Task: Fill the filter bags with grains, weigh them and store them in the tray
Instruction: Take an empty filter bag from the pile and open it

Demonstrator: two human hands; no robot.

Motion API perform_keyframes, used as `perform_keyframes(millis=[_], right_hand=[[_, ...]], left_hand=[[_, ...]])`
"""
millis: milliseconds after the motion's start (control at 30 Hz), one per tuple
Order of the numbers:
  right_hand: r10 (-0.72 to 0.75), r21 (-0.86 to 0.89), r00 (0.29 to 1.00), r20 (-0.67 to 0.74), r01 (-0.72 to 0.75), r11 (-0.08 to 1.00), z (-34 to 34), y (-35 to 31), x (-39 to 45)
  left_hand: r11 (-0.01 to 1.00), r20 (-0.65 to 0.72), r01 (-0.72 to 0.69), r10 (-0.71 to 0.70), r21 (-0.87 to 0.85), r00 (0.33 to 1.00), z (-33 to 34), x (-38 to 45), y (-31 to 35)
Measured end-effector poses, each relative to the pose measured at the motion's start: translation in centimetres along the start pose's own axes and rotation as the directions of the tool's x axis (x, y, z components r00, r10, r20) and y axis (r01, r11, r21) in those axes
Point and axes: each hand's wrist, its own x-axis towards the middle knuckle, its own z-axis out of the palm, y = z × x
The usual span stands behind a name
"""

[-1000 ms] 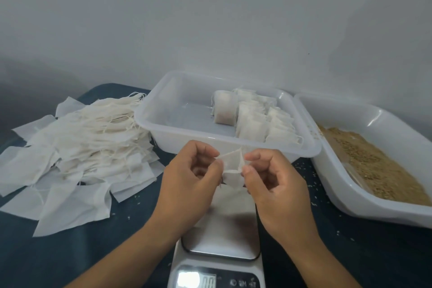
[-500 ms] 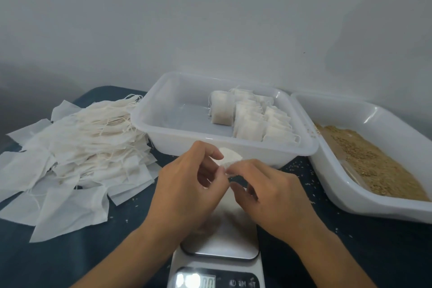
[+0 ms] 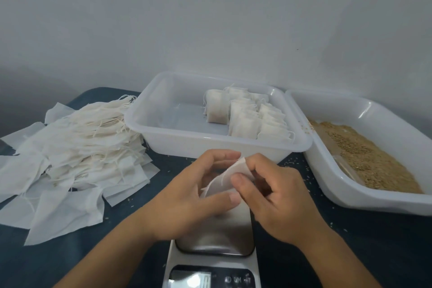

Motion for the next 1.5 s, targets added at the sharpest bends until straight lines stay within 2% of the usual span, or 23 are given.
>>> perform_keyframes(millis=[100,200,367,600,700,767,867,967,1033,1100,1133,1167,1200,1233,1267,1300,1367,1500], right_hand=[[0.013,0.099,1.0,0.023,-0.015,0.995,-0.3,-0.5,0.0],[0.008,0.174,0.993,0.119,-0.029,0.984,-0.8,-1.1,0.0],[0.015,0.165,0.982,0.191,-0.047,0.985,-2.0,-2.0,0.2],[-0.015,0.099,0.96,0.279,-0.013,0.995,-4.0,-2.3,0.4],[-0.062,-0.005,0.955,0.291,0.066,0.998,-5.1,-2.5,0.8],[-0.056,-0.087,0.947,0.315,0.087,0.992,-5.9,-2.6,0.9],[-0.023,-0.192,0.941,0.337,0.093,0.977,-7.4,-2.9,0.9],[0.054,-0.207,0.914,0.401,0.033,0.978,-9.7,-3.7,0.0],[0.08,-0.22,0.943,0.323,-0.008,0.976,-11.4,-3.9,-0.4],[0.151,-0.217,0.988,0.039,-0.139,0.966,-13.2,-2.4,0.0],[0.232,-0.229,0.965,-0.125,-0.255,0.939,-14.2,-0.8,0.5],[0.344,-0.281,0.909,-0.237,-0.403,0.871,-15.3,1.2,1.0],[0.471,-0.398,0.84,-0.269,-0.542,0.74,-16.2,3.1,1.5],[0.597,-0.534,0.764,-0.243,-0.62,0.575,-16.9,5.1,1.7],[0.703,-0.641,0.685,-0.191,-0.629,0.439,-17.2,7.0,1.7],[0.767,-0.697,0.625,-0.144,-0.614,0.37,-17.2,8.5,1.7],[0.809,-0.731,0.58,-0.099,-0.594,0.336,-16.5,10.2,1.9],[0.82,-0.762,0.566,-0.091,-0.569,0.309,-15.2,11.1,2.6]], left_hand=[[0.996,0.05,0.035,-0.031,-0.086,0.998,-0.5,0.1,0.1],[0.992,0.069,0.078,-0.071,-0.097,0.995,-0.9,0.2,0.0],[0.99,0.152,0.108,-0.094,-0.091,0.984,-1.3,0.6,0.4],[0.994,0.283,0.11,-0.108,0.009,0.953,-1.1,2.0,2.9],[0.993,0.431,0.088,-0.112,0.075,0.895,-0.1,3.1,4.3],[0.994,0.484,0.087,-0.109,0.066,0.868,0.9,3.8,4.8],[0.996,0.487,0.092,-0.089,0.017,0.869,2.1,4.8,4.3],[0.999,0.436,0.025,-0.033,0.023,0.899,3.1,5.3,3.0],[1.0,0.339,-0.003,0.003,0.001,0.941,3.4,5.4,2.3],[1.0,0.229,-0.029,0.028,-0.001,0.973,3.6,5.4,1.7],[0.999,0.18,-0.042,0.04,0.005,0.983,3.6,5.3,1.4],[0.999,0.137,-0.048,0.045,0.016,0.99,3.6,5.2,1.2],[0.998,0.099,-0.044,0.04,0.043,0.994,3.7,5.0,0.9],[0.996,0.065,-0.035,0.029,0.087,0.997,3.6,4.8,0.6],[0.99,0.037,-0.022,0.017,0.142,0.999,3.6,4.7,0.3],[0.981,0.011,-0.011,0.009,0.192,1.0,3.6,4.6,0.0],[0.961,-0.051,0.004,0.011,0.278,0.999,3.9,4.6,-0.4],[0.953,-0.149,0.033,0.013,0.3,0.989,4.0,5.0,-1.0]])
